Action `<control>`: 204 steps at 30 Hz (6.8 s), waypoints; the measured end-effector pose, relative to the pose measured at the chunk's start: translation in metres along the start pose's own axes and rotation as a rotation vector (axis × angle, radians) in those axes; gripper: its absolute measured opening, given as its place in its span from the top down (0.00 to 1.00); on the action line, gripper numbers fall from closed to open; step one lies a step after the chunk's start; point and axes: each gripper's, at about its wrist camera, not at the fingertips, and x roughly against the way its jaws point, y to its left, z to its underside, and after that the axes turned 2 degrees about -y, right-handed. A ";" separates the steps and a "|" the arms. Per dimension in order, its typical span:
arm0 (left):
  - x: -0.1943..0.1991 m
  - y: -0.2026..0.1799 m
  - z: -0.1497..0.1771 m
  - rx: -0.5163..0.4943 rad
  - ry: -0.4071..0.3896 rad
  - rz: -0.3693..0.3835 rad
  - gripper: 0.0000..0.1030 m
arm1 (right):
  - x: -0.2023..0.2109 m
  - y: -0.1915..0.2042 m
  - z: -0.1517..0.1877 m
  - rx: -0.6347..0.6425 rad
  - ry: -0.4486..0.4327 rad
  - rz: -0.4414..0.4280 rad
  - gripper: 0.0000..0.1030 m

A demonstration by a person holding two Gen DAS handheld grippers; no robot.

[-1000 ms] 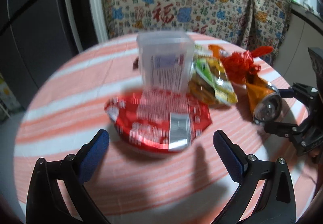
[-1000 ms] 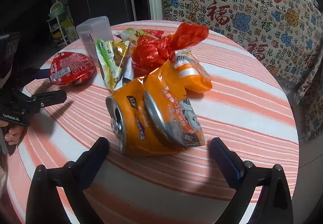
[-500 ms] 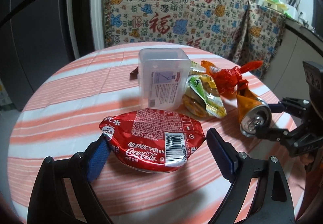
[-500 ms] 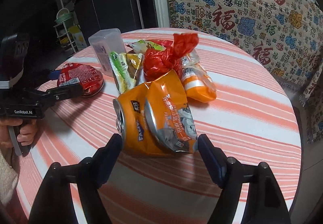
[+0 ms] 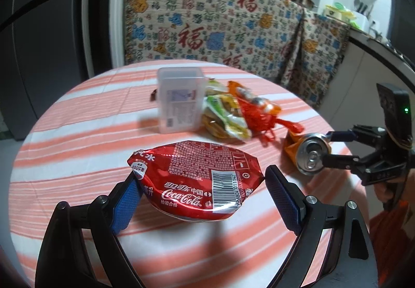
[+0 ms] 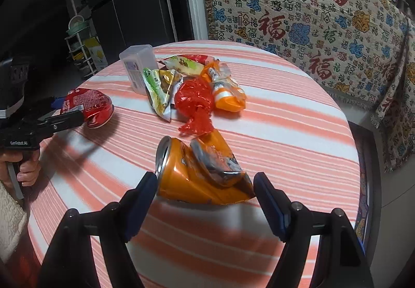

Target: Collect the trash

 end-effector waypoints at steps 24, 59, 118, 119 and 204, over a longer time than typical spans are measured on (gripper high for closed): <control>-0.009 -0.048 -0.002 -0.021 0.013 0.063 0.12 | 0.041 -0.028 0.016 -0.054 -0.063 0.054 0.25; -0.026 -0.052 0.015 -0.062 0.084 0.055 0.12 | 0.014 -0.020 0.018 -0.006 0.041 0.034 0.73; -0.026 -0.048 0.027 0.021 0.076 0.079 0.12 | -0.006 -0.034 0.035 -0.336 -0.020 0.302 0.28; -0.025 -0.048 0.027 0.024 0.070 0.087 0.12 | 0.000 -0.033 0.036 -0.326 -0.034 0.300 0.28; -0.048 -0.185 0.051 -0.057 0.216 0.045 0.04 | 0.147 -0.143 0.095 -0.134 -0.141 0.346 0.20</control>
